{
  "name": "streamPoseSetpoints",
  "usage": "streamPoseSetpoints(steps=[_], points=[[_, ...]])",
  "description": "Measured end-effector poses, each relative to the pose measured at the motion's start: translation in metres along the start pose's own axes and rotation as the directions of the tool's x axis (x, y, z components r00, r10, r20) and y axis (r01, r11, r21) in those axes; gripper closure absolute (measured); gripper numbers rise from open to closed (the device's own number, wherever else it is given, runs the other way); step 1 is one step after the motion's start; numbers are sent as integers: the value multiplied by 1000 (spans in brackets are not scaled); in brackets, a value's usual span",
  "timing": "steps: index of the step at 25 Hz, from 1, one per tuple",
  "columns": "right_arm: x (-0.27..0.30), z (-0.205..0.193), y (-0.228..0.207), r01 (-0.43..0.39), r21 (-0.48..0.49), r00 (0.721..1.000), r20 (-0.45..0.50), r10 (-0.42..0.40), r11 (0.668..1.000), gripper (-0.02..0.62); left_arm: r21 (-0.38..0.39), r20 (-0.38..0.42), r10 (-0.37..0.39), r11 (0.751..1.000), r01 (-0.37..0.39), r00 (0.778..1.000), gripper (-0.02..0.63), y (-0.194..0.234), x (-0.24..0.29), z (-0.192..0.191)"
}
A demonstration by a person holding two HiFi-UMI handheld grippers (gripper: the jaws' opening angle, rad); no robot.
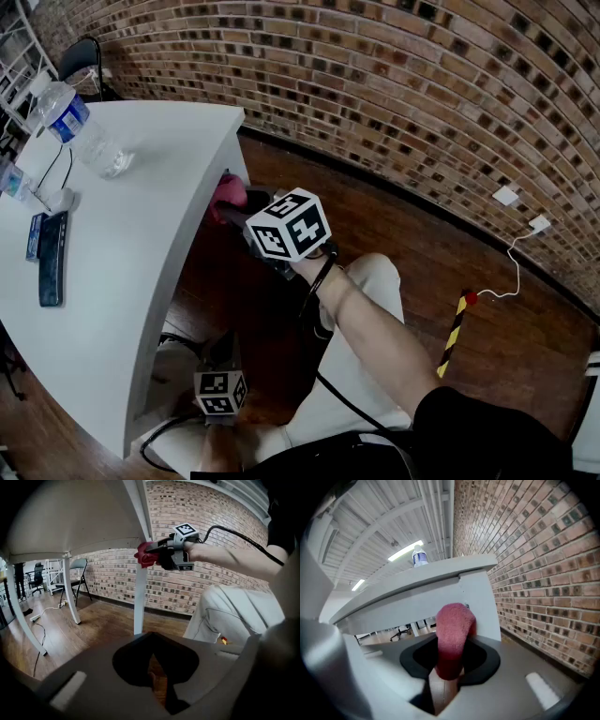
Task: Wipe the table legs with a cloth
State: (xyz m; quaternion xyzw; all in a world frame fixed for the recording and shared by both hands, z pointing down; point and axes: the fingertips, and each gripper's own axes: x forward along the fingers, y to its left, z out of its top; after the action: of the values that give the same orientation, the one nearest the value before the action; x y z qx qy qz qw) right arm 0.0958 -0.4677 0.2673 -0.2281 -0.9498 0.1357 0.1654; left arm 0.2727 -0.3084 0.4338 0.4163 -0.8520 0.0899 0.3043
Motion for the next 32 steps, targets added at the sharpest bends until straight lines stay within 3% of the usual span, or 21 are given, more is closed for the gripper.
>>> streamPoseSetpoints(steps=[5,11,18,26,32], points=[[8,12,-7,8,16,1000,21,-8,1000,497,6,-7,-1,1000,1,1000,604,-6,4,-3],[13,9,-11,-54,83,994,98,46,995,494,29,-37,-4,1000,5,999,604,-10,8,-11],[31,-35,-24,-56,126,998,40,52,990,491,67,-77,-8,998,13,997,604,-13,12,-19],[44,-107,-55,-62,320,998,-9,68,945,488,91,-151,-6,996,20,989,603,-17,16,-37],[64,-147,-65,-54,460,996,-40,82,886,486,103,-218,8,995,14,976,603,-20,17,-55]])
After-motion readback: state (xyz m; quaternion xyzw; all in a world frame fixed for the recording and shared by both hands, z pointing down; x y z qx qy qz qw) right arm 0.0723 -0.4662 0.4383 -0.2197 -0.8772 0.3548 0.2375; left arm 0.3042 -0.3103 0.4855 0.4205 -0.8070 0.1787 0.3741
